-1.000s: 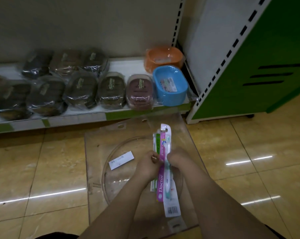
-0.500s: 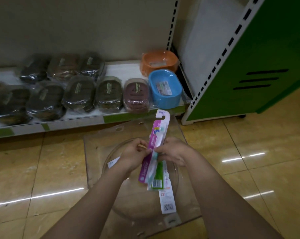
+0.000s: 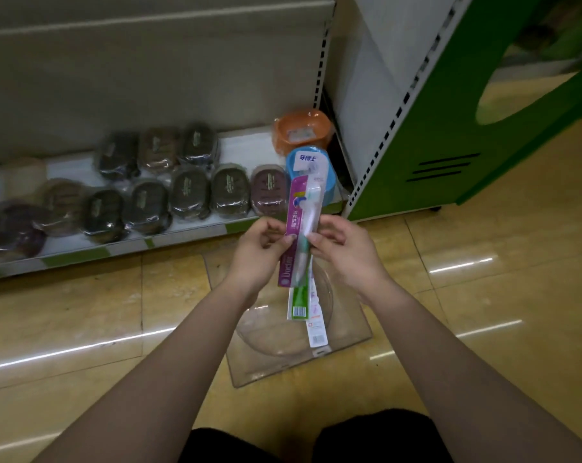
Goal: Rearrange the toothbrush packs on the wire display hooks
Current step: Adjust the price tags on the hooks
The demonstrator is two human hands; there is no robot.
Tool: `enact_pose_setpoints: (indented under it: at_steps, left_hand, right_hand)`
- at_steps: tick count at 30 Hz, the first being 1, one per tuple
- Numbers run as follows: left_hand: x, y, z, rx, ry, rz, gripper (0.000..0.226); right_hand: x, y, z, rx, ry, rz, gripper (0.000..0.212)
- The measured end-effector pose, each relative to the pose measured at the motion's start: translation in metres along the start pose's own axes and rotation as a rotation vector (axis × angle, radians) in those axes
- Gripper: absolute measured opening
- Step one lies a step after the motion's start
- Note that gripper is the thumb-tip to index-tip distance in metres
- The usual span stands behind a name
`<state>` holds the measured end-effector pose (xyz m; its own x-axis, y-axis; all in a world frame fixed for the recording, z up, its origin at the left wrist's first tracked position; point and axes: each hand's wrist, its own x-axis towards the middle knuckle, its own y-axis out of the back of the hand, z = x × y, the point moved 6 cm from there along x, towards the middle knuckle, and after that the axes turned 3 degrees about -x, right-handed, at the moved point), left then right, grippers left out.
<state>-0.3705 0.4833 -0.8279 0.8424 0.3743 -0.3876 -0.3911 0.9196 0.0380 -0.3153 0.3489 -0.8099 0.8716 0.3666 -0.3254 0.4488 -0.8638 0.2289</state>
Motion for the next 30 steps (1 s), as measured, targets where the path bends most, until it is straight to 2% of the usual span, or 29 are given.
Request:
enact_pose_setpoints:
  at_steps: [9,19,26,30]
  left_hand:
    - [-0.095,0.009,0.161,-0.084,-0.046,-0.02,0.016]
    - [-0.202,0.035,0.339,-0.049,-0.194,-0.046,0.012]
    - [-0.236,0.072,0.446,-0.033,-0.326,0.03,0.016]
    - [-0.253,0.09,0.497,-0.118,-0.352,0.081,0.012]
  right_hand:
    - [-0.085,0.037,-0.154,0.016,0.071,0.04,0.032]
    - [-0.177,0.065,-0.332,-0.002,0.205,0.049,0.039]
    - [-0.2,0.065,-0.453,-0.03,0.327,0.009,0.037]
    - [-0.208,0.064,-0.515,-0.025,0.402,-0.04,0.036]
